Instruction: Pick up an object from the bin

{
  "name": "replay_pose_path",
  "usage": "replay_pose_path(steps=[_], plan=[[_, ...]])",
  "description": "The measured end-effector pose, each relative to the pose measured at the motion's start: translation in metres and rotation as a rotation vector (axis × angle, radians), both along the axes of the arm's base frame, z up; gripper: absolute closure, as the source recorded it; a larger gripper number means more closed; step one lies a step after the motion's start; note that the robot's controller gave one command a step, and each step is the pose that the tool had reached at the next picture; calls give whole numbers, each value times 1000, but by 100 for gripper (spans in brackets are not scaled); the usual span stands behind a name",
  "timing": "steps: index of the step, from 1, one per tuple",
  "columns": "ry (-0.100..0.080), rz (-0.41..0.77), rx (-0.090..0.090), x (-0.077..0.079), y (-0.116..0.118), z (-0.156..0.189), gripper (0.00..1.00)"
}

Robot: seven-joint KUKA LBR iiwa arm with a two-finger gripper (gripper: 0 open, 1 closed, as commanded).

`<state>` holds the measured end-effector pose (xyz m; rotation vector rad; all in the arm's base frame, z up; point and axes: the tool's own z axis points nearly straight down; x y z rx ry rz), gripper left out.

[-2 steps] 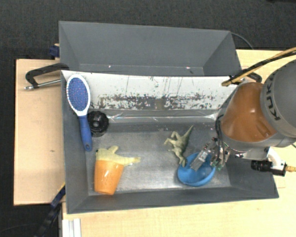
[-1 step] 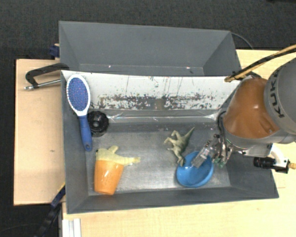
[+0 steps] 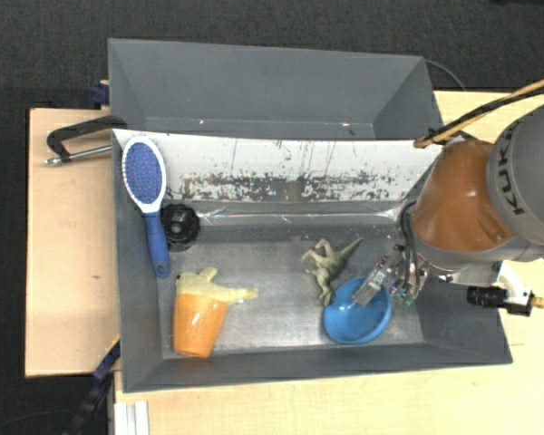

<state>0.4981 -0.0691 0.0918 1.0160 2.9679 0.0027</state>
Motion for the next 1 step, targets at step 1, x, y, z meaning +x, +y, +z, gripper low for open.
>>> replay_pose_path(steps=[1], plan=[[1,2,0,1,0,2,100]])
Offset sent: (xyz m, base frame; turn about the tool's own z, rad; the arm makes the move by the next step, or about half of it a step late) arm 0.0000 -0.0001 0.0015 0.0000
